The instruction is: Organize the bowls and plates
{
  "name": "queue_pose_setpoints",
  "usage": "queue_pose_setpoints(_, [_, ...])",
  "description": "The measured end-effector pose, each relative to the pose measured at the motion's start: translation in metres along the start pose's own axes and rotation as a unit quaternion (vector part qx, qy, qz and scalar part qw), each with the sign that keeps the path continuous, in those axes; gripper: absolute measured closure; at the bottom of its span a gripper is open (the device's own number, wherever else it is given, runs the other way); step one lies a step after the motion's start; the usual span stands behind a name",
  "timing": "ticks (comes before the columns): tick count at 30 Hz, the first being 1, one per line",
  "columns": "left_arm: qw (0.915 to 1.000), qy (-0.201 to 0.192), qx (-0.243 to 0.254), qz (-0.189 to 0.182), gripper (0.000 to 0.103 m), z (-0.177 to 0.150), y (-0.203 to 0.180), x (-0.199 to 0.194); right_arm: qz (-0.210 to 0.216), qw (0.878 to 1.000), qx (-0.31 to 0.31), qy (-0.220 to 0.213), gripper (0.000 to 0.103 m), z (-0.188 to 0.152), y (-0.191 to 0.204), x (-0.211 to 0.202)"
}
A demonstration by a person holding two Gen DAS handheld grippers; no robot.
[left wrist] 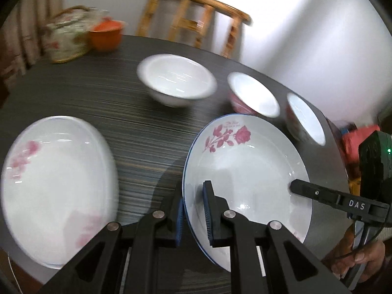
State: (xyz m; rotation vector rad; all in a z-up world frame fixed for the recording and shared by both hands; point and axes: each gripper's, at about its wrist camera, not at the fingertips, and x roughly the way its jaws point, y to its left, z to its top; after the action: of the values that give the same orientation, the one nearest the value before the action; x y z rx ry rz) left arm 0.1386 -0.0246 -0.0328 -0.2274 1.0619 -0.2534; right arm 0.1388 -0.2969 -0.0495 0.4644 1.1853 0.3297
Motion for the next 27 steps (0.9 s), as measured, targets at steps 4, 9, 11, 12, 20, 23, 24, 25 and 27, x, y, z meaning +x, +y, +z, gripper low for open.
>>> queue_pose_setpoints(4, [0.9991,-0.021,-0.025,0.028,0.089,0.006,0.046,-0.029,0.022,0.999,-0.028,0.014,0.094,0.008,0.052,0.024])
queue_pose_setpoints(9, [0.9964,-0.034,-0.052,0.058,0.088,0.009,0.103,-0.055,0.045,0.997,-0.054,0.033,0.094,0.015,0.112,0.057])
queue_pose_setpoints(11, [0.9951,-0.033,-0.064,0.068,0.088,0.009,0.124,-0.062,0.052,0.996,-0.063,0.043,0.094,0.016,0.135,0.073])
queue_pose_setpoints(12, [0.9942,-0.034,-0.072,0.072,0.088,0.007,0.134,-0.064,0.054,0.995,-0.065,0.049,0.094,0.016,0.145,0.081])
queue_pose_setpoints(20, [0.9906,-0.03,-0.106,0.081,0.087,-0.01,0.197,-0.073,0.05,0.991,-0.097,0.079,0.095,0.013,0.199,0.124])
queue_pose_setpoints(23, [0.9902,-0.026,-0.11,0.081,0.087,-0.013,0.206,-0.07,0.043,0.99,-0.103,0.086,0.095,0.012,0.208,0.133])
queue_pose_setpoints(24, [0.9901,-0.023,-0.112,0.081,0.087,-0.015,0.209,-0.068,0.04,0.99,-0.106,0.088,0.095,0.012,0.21,0.135])
queue_pose_setpoints(25, [0.9899,-0.022,-0.115,0.08,0.087,-0.016,0.211,-0.067,0.038,0.99,-0.106,0.09,0.095,0.011,0.209,0.136])
queue_pose_setpoints(27, [0.9898,-0.02,-0.118,0.078,0.087,-0.018,0.214,-0.064,0.033,0.989,-0.108,0.094,0.095,0.011,0.209,0.141])
